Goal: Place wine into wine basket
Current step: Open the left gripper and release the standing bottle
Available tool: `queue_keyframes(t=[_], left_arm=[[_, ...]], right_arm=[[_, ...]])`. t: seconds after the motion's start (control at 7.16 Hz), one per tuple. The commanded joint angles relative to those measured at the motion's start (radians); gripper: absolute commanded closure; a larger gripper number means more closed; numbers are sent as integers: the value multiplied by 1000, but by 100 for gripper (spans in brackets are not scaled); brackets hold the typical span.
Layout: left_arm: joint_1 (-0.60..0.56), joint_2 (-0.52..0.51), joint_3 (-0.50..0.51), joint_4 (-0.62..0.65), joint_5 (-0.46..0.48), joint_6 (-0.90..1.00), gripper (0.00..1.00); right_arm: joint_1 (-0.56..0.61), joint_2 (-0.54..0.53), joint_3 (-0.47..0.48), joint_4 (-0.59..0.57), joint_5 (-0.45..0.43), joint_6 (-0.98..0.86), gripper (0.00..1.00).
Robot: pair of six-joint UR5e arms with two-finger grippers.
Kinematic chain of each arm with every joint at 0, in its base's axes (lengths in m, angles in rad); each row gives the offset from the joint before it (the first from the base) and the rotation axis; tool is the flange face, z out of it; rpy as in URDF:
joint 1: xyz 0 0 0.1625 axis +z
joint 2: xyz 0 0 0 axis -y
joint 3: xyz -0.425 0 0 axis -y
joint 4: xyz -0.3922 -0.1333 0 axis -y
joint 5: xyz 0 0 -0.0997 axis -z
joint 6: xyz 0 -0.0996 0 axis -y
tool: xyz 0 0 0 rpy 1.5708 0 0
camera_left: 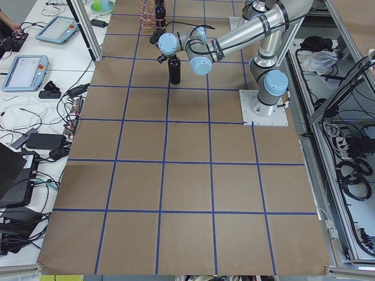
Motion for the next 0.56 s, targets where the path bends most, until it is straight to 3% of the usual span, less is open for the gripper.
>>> queue_keyframes(t=[0.0, 0.42], left_arm=[[-2, 16, 41, -44, 22, -167, 0], [-2, 51, 181, -242, 164, -368, 0]], right_arm=[[0, 0, 0, -1, -11, 8, 0], [0, 8, 0, -5, -25, -1, 0]])
